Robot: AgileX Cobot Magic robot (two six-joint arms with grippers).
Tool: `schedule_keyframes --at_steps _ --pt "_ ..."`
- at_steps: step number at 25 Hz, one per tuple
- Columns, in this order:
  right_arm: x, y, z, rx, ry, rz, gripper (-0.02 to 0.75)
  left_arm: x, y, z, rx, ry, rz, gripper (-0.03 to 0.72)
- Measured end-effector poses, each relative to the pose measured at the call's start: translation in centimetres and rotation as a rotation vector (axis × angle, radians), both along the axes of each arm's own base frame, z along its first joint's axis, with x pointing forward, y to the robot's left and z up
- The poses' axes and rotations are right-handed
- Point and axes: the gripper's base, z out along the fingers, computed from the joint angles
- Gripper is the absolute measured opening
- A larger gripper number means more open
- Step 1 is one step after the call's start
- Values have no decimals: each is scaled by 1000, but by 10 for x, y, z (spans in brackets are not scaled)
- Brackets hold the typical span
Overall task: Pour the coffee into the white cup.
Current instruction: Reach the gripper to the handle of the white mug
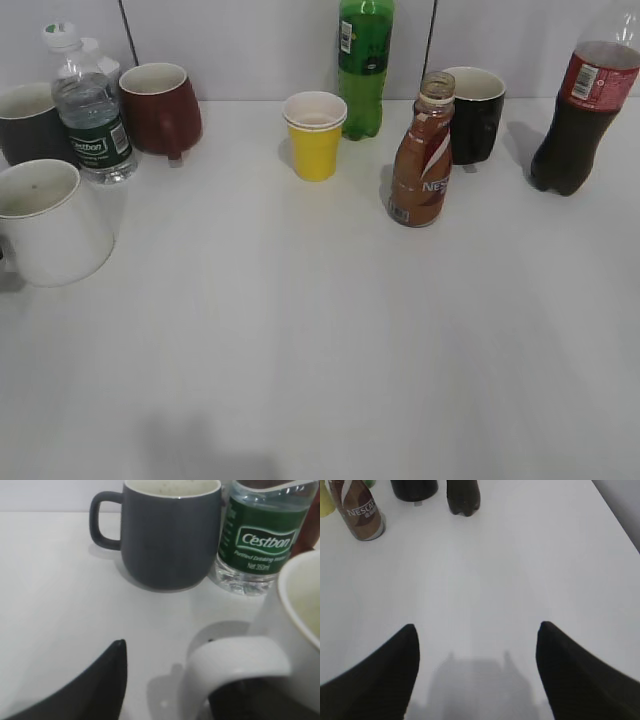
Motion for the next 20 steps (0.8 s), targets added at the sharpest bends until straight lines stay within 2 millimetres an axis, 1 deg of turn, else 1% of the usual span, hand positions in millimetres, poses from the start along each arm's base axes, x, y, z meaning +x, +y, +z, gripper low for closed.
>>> schedule_keyframes --at_steps 4,7,8,13,14,20 --pt "0 0 0 0 0 0 570 10 -2 1 29 19 -53 345" --pt "0 0 0 0 0 0 570 21 -1 -2 39 29 -68 294" --pt "0 0 0 0 0 0 570 24 0 -4 38 27 -69 269" --pt "0 0 0 0 0 0 570 36 -1 -7 18 -51 -93 52" --pt "0 0 0 0 0 0 570 37 -1 -8 14 -56 -93 43" --pt "0 0 0 0 0 0 570 36 -3 -8 17 -66 -121 42"
